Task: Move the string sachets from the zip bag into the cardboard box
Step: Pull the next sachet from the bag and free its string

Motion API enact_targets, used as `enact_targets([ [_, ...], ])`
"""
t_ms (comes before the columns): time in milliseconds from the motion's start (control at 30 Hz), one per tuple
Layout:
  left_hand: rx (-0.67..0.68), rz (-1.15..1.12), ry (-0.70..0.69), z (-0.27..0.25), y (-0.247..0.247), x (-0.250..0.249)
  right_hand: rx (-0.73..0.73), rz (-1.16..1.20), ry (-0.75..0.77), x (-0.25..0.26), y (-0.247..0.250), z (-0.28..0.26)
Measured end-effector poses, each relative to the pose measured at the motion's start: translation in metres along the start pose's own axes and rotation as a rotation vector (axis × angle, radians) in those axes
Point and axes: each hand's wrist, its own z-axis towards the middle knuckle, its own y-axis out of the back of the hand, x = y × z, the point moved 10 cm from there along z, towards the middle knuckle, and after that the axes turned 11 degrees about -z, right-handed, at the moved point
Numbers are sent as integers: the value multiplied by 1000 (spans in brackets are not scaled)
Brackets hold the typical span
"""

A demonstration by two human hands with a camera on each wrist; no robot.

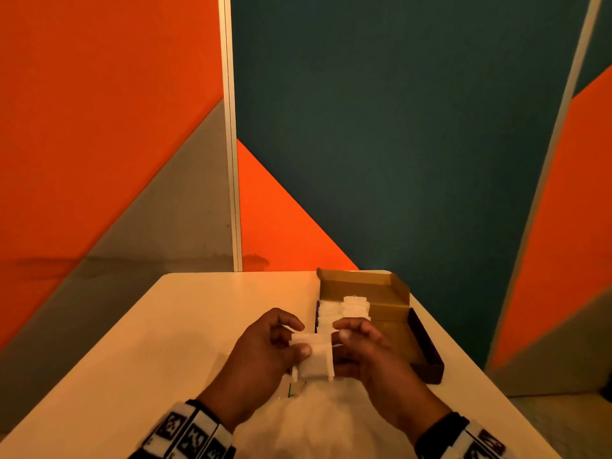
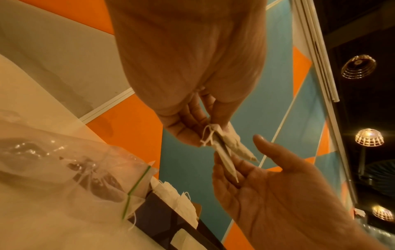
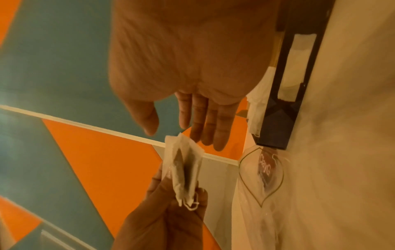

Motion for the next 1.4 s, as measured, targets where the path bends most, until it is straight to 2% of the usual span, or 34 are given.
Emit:
enact_targets([
  [167,29,85,-57,1,-10,-4,132,-292,-30,-4,-14,-2],
  [267,97,129,-56,2,-15,-7,96,-370,-38,-5,-4,1],
  [367,168,201,-48,9,-8,-10,32,-289,-52,-3,18,6],
  [533,356,751,-56,19,-7,-12,-89,-305,-22,4,53,23],
  [733,685,1091,245,24,-19,38,-87,-411,-84,-11,54,54],
  [833,773,1136,315,24,-24,56,-56,-441,-115,-23,45,64],
  [1100,757,1059,389,33,-19,82,-5,-670,-106,-33,40,78],
  [1400,725,1007,349,38,-17,89,29,-873,-135,-38,38,95],
])
